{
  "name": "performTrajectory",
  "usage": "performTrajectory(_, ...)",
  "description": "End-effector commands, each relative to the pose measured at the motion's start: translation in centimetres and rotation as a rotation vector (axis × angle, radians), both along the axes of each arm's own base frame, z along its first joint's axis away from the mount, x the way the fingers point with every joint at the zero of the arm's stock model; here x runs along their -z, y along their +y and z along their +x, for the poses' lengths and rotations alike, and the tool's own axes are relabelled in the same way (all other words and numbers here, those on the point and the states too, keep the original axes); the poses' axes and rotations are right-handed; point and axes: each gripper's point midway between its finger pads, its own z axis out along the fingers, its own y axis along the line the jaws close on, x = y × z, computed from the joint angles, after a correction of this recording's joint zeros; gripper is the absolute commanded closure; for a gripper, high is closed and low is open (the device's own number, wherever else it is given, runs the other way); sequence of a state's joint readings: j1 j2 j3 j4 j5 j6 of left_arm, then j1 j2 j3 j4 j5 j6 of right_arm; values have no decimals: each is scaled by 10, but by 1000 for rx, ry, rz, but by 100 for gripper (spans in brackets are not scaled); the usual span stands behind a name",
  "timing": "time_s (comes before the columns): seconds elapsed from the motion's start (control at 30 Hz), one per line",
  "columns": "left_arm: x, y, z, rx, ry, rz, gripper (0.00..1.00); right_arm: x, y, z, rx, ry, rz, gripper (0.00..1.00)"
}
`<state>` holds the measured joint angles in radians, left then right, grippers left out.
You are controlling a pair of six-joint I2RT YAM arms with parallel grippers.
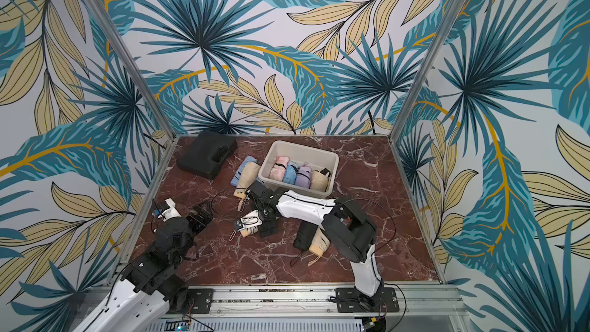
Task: Put the umbrella into the storage box
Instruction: Pick up the umbrella from the center of the board.
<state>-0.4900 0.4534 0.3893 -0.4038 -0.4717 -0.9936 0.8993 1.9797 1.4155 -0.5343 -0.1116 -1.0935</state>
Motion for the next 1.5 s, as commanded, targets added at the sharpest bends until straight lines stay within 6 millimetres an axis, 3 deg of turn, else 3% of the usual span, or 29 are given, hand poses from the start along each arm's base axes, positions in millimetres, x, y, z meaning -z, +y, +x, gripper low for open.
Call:
performTrajectory(0.0, -5, 3, 0, -12, -14, -1, 3, 8, -2, -3, -18, 20, -39, 8)
performTrajectory(0.53, -4, 3, -1, -1, 2, 7, 3, 50, 0, -9, -1, 131, -104, 22)
performTrajectory(0.7, -2, 3, -1, -5, 5, 4, 3, 50, 0, -10, -2, 137, -102, 32)
performTrajectory(0.9, -2, 5, 0, -19, -3, 2, 3, 33, 4, -13, -4, 130, -61, 44)
performTrajectory(1.47, -10, 16, 6, -105, -32, -28, 4, -56, -5, -30, 207, 93, 266, 69)
